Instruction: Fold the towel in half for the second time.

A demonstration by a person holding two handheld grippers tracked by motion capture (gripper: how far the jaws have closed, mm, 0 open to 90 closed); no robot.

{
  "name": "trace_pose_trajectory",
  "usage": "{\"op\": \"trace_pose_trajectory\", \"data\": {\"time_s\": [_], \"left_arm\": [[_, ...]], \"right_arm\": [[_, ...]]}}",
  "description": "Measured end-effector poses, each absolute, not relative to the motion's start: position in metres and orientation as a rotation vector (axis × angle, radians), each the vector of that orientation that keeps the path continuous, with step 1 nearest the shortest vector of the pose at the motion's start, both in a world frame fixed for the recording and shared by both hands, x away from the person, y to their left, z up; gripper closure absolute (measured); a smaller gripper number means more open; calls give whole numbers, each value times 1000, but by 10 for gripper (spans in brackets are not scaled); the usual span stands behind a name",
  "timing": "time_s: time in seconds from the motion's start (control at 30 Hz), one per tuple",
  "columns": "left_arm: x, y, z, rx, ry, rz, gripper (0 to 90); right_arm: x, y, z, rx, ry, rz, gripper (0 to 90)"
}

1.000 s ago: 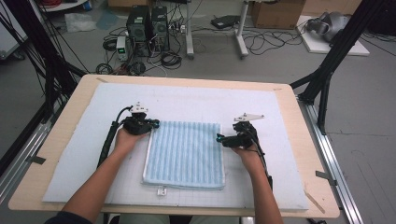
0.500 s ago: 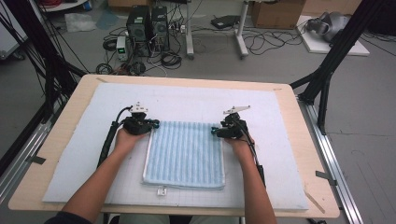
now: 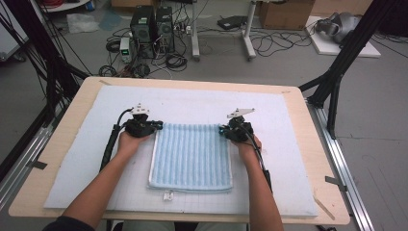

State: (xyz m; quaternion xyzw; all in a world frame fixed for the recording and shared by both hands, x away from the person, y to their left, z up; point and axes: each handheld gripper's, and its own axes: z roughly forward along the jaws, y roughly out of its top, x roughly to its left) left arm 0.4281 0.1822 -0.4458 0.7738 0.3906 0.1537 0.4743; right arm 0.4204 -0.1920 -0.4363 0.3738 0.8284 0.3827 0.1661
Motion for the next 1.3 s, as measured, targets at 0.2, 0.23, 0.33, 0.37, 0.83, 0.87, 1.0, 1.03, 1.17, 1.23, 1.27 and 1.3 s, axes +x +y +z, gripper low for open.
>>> {"op": "trace_pose_trajectory", "data": {"time_s": [0.2, 0.23, 0.33, 0.37, 0.83, 0.87, 1.0, 1.03, 1.17, 1.23, 1.27, 1.3], "left_arm": [[424, 187, -435, 1824, 919, 366, 859], [422, 187, -433, 1816, 913, 363, 859], [415, 189, -430, 1796, 895, 359, 859], [412, 190, -428, 1794, 892, 344, 859], [370, 197, -416, 1800, 822, 337, 855], [366, 198, -416, 1795, 817, 333, 855], [352, 202, -417, 1785, 813, 321, 855], [349, 203, -418, 1783, 813, 314, 856], [337, 203, -420, 1788, 804, 314, 856], [329, 204, -421, 1790, 803, 313, 856], [325, 204, -422, 1788, 802, 310, 856], [322, 204, -422, 1789, 799, 310, 856]], "right_arm": [[418, -196, -430, 1046, 2318, 1148, 822], [416, -196, -429, 1044, 2314, 1153, 823], [411, -199, -424, 1023, 2312, 1188, 822], [409, -199, -423, 1012, 2315, 1195, 822], [373, -204, -407, 936, 2355, 1260, 817], [370, -204, -405, 923, 2358, 1260, 817], [357, -205, -401, 907, 2346, 1287, 817], [355, -205, -402, 902, 2343, 1290, 817], [341, -205, -403, 890, 2344, 1299, 817], [334, -206, -404, 892, 2341, 1304, 816], [331, -206, -404, 896, 2344, 1305, 816], [327, -207, -405, 896, 2341, 1307, 815]]}}
